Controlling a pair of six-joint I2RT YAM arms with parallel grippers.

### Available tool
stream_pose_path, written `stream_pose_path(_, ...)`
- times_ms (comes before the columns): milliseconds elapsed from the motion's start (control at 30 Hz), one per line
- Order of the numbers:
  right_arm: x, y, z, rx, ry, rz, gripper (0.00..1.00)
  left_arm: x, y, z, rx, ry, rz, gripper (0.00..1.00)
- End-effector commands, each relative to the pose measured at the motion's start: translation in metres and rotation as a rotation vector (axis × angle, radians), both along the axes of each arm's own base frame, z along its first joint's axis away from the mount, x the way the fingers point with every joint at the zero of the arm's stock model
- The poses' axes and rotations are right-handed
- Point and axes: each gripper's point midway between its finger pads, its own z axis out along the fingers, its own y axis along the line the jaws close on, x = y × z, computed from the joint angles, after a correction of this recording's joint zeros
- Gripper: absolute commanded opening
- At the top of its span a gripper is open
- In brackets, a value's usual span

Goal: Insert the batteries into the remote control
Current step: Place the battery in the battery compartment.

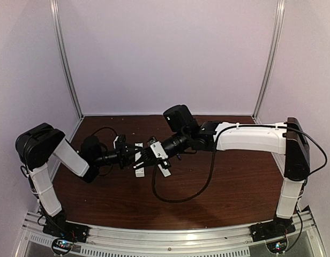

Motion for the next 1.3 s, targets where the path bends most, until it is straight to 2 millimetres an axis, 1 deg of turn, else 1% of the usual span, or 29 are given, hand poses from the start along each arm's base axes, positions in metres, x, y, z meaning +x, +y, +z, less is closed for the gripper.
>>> stream_pose_path(0,0.001,-0.010,-0.024,-0.071,-0.063,0.079,0.00,-0.020,-0.001,0.080,-0.187,-0.348,-0.061,0.00)
stream_pose_path(67,0.006,-0.012,-0.027,-0.072,-0.088,0.078,0.00,-0.023,-0.002,0.083,-0.191,-0.352,-0.074,0.00)
stream_pose_path(200,0.019,-0.012,-0.026,-0.071,-0.106,0.060,0.00,-0.027,-0.003,0.086,-0.195,-0.359,-0.092,0.00)
stream_pose_path(300,0.022,-0.012,-0.030,-0.076,-0.113,0.062,0.00,-0.029,-0.004,0.087,-0.197,-0.356,-0.099,0.00)
stream_pose_path(633,0.023,-0.006,-0.026,-0.054,-0.107,0.083,0.00,-0.028,-0.009,0.086,-0.201,-0.353,-0.114,0.00)
stream_pose_path(700,0.024,-0.005,-0.029,-0.061,-0.105,0.082,0.00,-0.027,-0.009,0.086,-0.202,-0.355,-0.110,0.00)
stream_pose_path(900,0.021,-0.013,-0.043,-0.097,-0.119,0.089,0.00,-0.026,-0.010,0.088,-0.206,-0.351,-0.110,0.00)
stream_pose_path(1200,0.021,-0.022,-0.050,-0.111,-0.119,0.096,0.00,-0.027,-0.009,0.087,-0.206,-0.343,-0.111,0.00)
stream_pose_path(1267,0.020,-0.023,-0.050,-0.112,-0.115,0.100,0.04,-0.026,-0.009,0.087,-0.206,-0.344,-0.110,0.00)
